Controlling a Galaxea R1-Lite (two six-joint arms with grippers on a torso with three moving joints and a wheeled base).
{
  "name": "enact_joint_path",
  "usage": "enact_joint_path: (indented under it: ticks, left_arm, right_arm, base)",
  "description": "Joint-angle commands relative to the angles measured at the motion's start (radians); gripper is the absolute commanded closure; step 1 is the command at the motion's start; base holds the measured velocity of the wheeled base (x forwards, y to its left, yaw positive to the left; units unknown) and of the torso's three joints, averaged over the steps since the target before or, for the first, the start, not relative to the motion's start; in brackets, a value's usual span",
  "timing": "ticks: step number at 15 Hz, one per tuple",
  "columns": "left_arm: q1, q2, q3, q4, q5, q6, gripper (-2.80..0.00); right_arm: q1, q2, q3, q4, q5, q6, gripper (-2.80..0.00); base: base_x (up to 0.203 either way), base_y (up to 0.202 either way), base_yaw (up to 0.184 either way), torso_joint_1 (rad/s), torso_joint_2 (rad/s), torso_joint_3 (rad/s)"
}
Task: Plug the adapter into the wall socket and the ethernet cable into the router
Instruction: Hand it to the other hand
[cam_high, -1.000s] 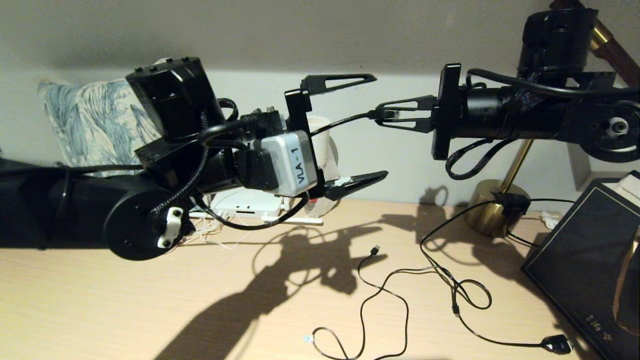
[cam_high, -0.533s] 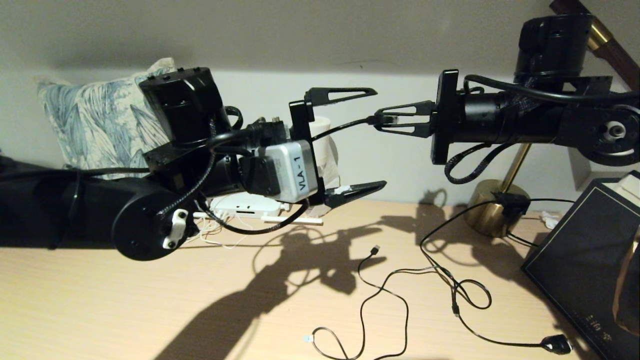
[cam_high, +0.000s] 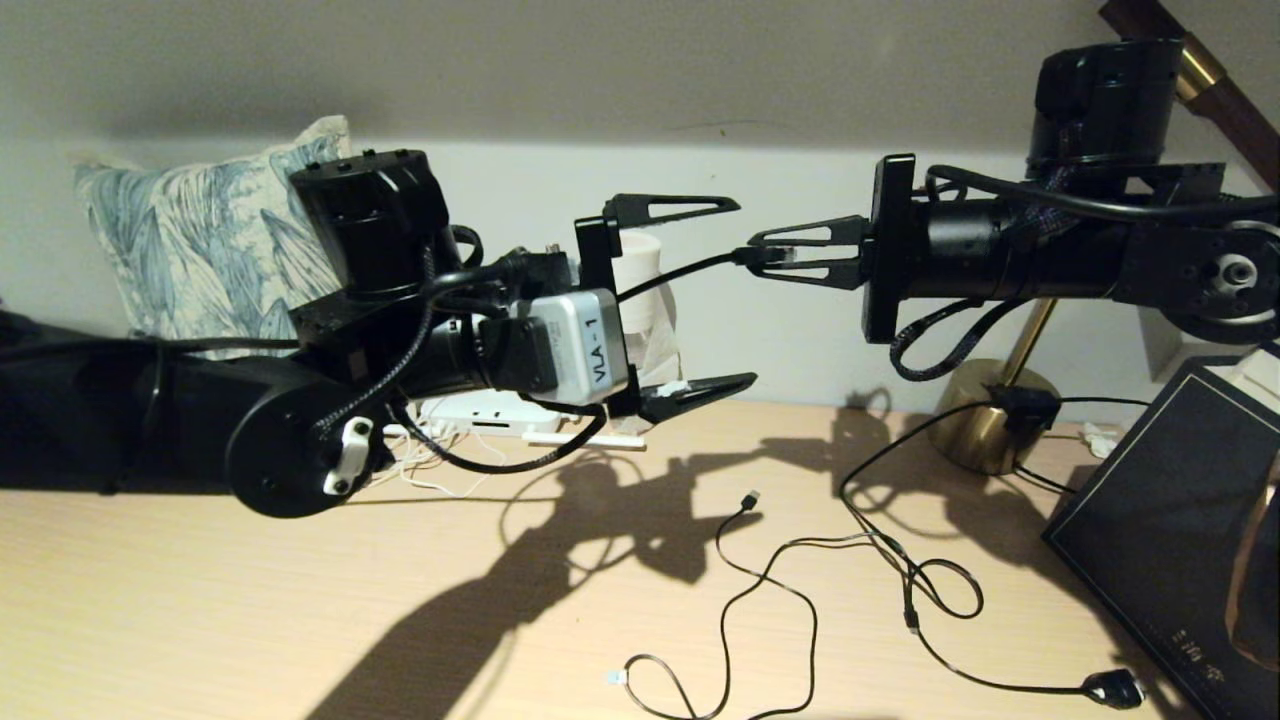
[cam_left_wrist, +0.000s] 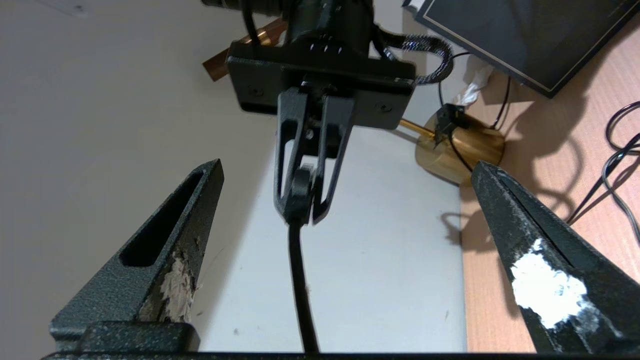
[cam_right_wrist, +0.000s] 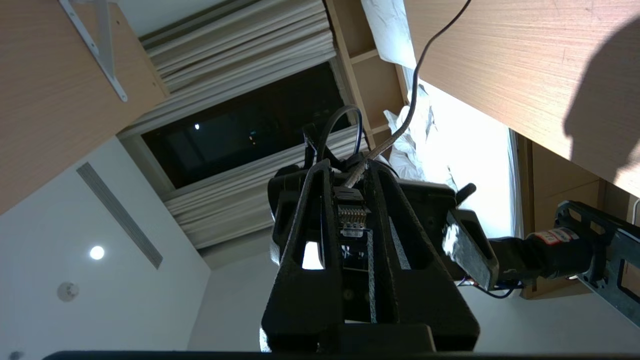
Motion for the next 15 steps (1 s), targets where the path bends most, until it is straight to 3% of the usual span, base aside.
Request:
enact_joint_path:
  ticks: [1, 5, 6, 15]
  left_arm:
    - [0.000, 0.000, -0.001, -0.007, -0.004, 0.007, -2.80]
    - [-0.001, 0.000, -0.005, -0.007, -0.004, 0.005, -2.80]
    - [-0.001, 0.001, -0.007, -0.007, -0.004, 0.005, 0.00]
    - [-0.006, 0.009, -0.016, -0.007, -0.002, 0.004, 0.00]
  right_arm:
    - [0.003, -0.015, 0.011, -0.003, 0.005, 0.007, 0.00]
    - [0.016, -0.015, 0.024, -0.003, 0.004, -0.005, 0.00]
    - [0.018, -0.015, 0.024, -0.003, 0.003, -0.006, 0.00]
    - [0.049, -0.015, 0.036, -0.003, 0.000, -0.008, 0.00]
  base:
    - [0.000, 0.000, 0.000, 0.000, 0.00, 0.000]
    - [0.000, 0.000, 0.000, 0.000, 0.00, 0.000]
    - [0.000, 0.000, 0.000, 0.000, 0.00, 0.000]
    - [0.000, 0.000, 0.000, 0.000, 0.00, 0.000]
